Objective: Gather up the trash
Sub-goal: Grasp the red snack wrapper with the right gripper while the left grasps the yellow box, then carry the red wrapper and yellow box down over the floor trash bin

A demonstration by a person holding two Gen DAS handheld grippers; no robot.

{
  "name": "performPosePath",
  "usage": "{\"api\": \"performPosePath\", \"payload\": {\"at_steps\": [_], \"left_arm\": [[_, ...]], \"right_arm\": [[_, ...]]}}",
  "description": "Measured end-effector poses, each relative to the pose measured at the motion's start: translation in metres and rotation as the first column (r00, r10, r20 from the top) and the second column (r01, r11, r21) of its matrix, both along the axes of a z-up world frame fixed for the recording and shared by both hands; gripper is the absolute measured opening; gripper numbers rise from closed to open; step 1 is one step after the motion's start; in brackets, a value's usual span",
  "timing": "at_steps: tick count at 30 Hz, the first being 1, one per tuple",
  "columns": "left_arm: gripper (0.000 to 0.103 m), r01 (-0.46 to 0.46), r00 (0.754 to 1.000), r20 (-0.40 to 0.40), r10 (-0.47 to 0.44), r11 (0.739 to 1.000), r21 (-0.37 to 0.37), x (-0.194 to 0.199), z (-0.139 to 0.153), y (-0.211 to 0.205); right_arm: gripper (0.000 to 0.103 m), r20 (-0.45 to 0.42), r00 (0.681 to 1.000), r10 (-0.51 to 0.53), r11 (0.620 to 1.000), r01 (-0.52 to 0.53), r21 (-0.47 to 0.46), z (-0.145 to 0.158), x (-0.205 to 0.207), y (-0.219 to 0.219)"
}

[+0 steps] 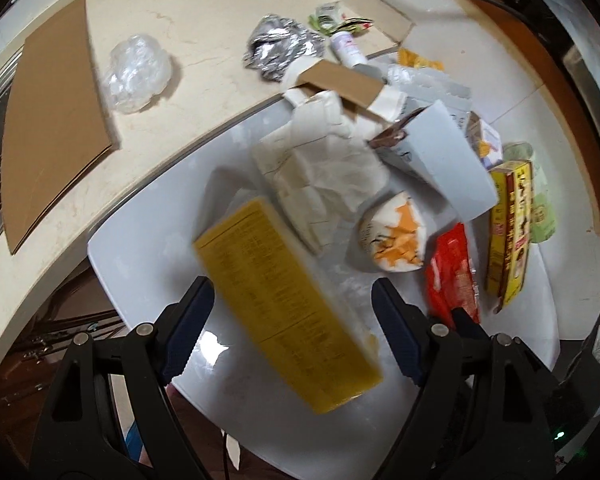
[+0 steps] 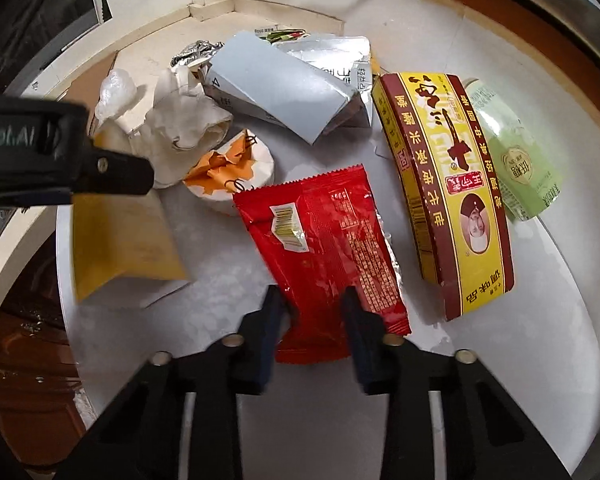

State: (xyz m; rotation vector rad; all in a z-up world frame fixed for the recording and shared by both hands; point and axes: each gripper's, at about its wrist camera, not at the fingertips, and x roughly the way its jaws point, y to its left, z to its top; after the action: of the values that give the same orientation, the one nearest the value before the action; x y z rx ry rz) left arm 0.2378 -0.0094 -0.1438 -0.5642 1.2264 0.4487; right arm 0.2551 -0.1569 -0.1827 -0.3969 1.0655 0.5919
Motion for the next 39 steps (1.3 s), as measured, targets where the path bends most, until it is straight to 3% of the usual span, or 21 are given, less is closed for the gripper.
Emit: {"api": "performPosePath", "payload": {"at_steps": [1,9,13,14,20,27,34,39], "left_arm": [[0.079,-0.005,1.000,-0.007,0.005,1.000,0.004,-0.002,-0.002,0.002],[0.078,-0.030,1.000,-0.007,0.029,0.999,-0.033,-0.013,-0.016,0.011],[0.046,0.003,0.999,0.045,0.003,0.991,-0.132,-0.014,-0.021,0.011],[0.046,0.010,0.999,0.054,-0.002,0.990,-0.143,-0.014,-0.022,0.011],[0.042,0.052,0.995,0.089,-0.042,0.991,-0.120,-0.016,-0.020,0.006],[0.038,0.120,0.988,0.103,-0.116,0.992,-0.035,-0.035,-0.001,0.004],[0.037,0.199,0.972,0.123,-0.200,0.980,0.021,-0.077,0.022,0.009],[0.037,0.281,0.947,0.144,-0.287,0.958,0.060,-0.118,0.036,0.020]], "right_arm": [[0.019,-0.002,1.000,0.007,1.000,-0.006,0.005,-0.001,-0.001,0.000],[0.010,0.000,1.000,0.005,1.000,-0.004,0.030,-0.004,-0.001,-0.005],[0.009,-0.020,1.000,-0.005,0.999,0.006,0.047,0.001,0.013,-0.008],[0.009,-0.024,1.000,-0.008,0.999,0.010,0.051,0.006,0.011,-0.010],[0.007,-0.035,0.999,-0.030,0.997,0.032,0.073,0.008,0.014,-0.014],[0.006,-0.038,0.998,-0.050,0.993,0.054,0.104,0.017,0.005,-0.017],[0.006,-0.038,0.996,-0.085,0.987,0.089,0.135,0.035,-0.027,-0.018],[0.006,-0.020,0.990,-0.138,0.980,0.139,0.143,0.052,-0.061,-0.014]]}}
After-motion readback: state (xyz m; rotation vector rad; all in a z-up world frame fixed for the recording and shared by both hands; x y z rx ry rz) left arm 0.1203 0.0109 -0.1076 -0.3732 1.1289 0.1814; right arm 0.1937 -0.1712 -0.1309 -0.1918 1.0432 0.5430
